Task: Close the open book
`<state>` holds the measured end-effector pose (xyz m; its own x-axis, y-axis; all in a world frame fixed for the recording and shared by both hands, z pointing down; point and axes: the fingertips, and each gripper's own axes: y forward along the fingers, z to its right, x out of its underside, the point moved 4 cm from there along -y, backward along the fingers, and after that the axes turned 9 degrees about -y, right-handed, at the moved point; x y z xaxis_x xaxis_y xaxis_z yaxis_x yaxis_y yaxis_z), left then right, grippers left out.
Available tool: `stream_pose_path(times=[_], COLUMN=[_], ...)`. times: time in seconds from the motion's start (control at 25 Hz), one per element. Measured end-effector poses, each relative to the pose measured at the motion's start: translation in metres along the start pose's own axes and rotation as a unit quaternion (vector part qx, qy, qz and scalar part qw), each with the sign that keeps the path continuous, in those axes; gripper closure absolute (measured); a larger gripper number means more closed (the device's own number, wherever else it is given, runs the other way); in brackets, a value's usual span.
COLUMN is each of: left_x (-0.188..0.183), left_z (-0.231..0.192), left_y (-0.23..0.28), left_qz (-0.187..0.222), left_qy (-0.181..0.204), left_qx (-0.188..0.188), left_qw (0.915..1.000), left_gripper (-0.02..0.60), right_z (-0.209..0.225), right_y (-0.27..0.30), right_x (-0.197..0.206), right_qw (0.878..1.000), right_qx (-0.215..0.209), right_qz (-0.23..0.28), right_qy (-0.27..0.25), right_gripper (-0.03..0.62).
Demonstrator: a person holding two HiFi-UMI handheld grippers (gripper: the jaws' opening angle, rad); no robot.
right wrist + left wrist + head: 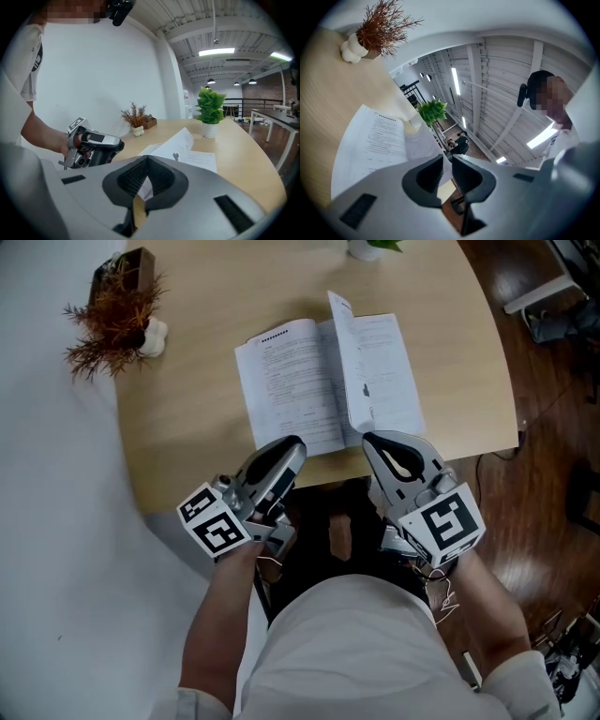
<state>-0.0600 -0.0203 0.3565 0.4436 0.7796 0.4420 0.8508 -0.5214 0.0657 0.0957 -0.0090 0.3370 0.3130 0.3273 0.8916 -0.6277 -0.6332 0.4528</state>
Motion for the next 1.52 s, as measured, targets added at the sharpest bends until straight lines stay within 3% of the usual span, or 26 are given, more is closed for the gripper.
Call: stream_pose_path(times=[0.44,1.16,1.52], left_x=[0.018,0.041,0.054], left_z=[0.01,0.007,0.006], left_y=[0.023,0.051,0.06], left_qz=[-0.021,-0.058,-0.075], left_qy=[-0.004,0.022,0.017], left_qx=[-0.003,-0.037,-0.04], left_qw=[0.9998,0.9974,0.9962], left_gripper=[0.546,0.546,0.546], right_z=[0.038,0.064,0.077], right_y=[-0.02,-0.033,-0.04], right_x=[0.026,0.065,0.095], right_qw=[0.998,0.994,0.985], right_qx=[0.049,0.069,0.086], right_qz=[-0.007,-0.031,-0.045], right_qy=[0.046,0.081,0.141], right_gripper=[0.591,0.592,0.592])
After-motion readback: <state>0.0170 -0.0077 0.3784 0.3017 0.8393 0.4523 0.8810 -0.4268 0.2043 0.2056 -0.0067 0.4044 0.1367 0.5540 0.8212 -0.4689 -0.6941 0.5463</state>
